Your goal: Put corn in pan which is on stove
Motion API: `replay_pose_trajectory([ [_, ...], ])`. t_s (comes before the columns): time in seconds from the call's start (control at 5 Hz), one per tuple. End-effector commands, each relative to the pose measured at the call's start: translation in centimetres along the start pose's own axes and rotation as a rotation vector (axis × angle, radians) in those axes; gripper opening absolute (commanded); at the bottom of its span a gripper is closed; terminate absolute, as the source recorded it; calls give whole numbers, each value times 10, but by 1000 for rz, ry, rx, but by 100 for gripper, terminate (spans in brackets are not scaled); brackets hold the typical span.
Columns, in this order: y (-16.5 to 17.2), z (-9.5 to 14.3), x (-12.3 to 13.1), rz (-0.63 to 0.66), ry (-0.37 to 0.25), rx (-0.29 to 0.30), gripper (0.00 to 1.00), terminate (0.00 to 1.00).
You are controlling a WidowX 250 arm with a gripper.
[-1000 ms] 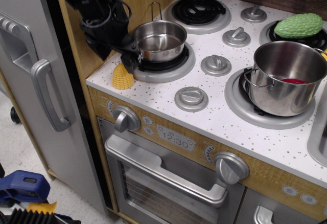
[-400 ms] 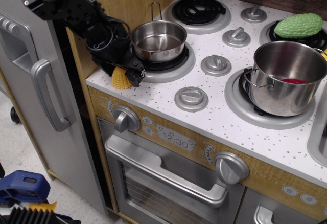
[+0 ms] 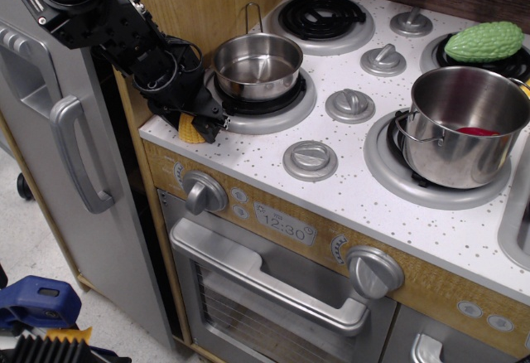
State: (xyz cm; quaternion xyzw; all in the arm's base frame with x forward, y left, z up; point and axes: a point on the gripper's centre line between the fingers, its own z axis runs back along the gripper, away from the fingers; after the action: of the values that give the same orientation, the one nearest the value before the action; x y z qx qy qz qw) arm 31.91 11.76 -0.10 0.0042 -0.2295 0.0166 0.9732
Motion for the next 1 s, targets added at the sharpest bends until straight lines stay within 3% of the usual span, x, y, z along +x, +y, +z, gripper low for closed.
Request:
replay_pose_trajectory([
  [0.0, 4, 36, 26, -54, -43, 72, 0, 0],
  [0.4, 1, 64, 65, -154, -92, 128, 0, 0],
  [0.8, -7, 49, 112, -265, -220, 123, 0, 0],
])
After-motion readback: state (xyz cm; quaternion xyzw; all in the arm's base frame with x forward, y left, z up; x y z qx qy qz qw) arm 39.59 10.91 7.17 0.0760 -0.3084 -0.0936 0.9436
